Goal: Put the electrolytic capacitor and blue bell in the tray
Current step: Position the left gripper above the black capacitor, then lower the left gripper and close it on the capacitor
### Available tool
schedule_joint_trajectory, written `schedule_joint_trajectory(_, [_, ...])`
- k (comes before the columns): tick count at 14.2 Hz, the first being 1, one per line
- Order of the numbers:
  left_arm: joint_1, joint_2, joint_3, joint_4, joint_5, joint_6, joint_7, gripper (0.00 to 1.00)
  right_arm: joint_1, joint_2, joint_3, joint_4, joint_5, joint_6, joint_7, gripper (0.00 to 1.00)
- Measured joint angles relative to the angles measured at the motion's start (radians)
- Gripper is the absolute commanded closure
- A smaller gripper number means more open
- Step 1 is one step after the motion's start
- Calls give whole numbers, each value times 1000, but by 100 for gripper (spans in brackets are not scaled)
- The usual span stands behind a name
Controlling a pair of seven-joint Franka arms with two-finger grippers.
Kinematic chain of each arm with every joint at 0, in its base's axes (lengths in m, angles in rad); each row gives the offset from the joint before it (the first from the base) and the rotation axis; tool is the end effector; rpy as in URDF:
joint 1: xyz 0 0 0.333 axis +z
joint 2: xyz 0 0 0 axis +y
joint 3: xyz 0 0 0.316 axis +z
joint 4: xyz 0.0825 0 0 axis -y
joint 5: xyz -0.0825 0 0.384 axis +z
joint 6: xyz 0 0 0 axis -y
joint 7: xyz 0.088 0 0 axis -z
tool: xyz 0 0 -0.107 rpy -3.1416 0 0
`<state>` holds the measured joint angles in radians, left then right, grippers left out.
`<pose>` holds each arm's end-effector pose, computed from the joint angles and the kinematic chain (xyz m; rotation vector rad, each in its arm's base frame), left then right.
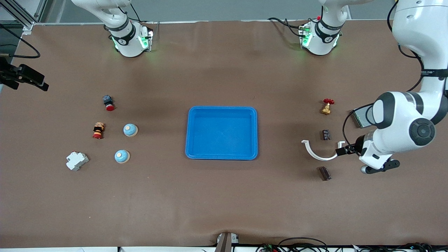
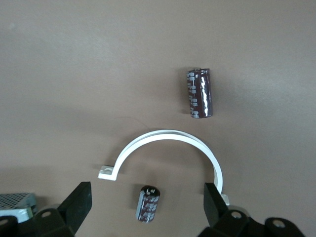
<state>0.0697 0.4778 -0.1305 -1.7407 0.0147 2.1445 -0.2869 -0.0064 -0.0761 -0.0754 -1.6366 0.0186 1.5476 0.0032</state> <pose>0.6538 -0.0317 0.2989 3.0833 0.3562 -0.1199 0.5263 -0.0427 0.6326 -3.1139 0.1315 0.0189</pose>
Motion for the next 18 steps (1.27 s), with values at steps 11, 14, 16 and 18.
schedule_joint_trajectory(11, [-49, -10, -11, -211, 71, 114, -28, 0, -3, -17, -5, -4, 0, 28, 0, 0])
schedule_joint_trajectory(14, [-48, -11, -11, -235, 73, 117, -28, 0, -3, -19, -5, -25, 0, 56, 0, 0])
schedule_joint_trajectory(16, [-48, -12, -11, -248, 73, 117, -28, 0, -3, -21, -4, -30, 0, 69, 0, 0])
schedule_joint_trajectory(18, [-48, -12, -11, -262, 73, 117, -28, 0, -3, -23, -3, -31, 0, 80, 0, 0])
